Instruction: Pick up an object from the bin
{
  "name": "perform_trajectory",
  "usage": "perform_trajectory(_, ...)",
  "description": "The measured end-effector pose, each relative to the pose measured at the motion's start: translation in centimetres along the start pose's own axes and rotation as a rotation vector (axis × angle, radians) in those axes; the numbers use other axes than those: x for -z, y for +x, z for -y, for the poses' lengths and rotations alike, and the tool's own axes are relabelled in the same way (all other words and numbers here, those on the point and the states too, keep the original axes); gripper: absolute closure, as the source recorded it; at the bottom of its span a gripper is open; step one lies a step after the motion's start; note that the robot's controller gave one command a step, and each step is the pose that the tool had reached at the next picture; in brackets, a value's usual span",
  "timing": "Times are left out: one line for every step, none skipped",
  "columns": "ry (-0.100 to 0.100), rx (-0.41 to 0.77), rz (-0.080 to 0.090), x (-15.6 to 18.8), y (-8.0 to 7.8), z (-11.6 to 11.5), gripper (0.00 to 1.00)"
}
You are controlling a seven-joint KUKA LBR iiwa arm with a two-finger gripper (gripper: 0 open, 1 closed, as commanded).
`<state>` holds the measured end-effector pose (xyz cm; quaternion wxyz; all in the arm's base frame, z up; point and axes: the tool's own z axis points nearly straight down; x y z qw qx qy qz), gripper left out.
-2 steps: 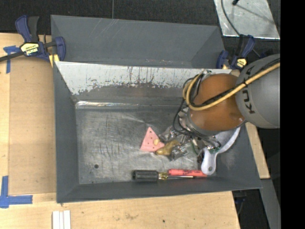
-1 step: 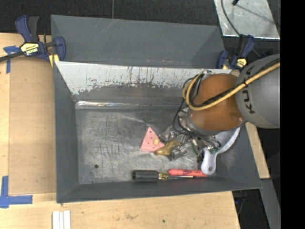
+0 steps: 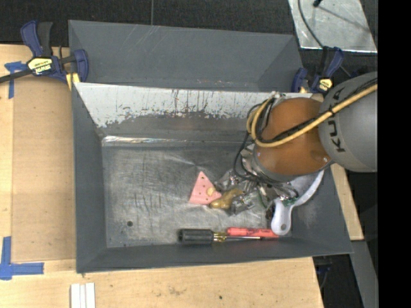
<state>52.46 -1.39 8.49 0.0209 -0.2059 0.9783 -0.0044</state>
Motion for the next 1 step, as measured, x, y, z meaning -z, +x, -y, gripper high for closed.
perform_trajectory(-0.005,0.001,-0.014,1.08,0.03,-0.02,1.00)
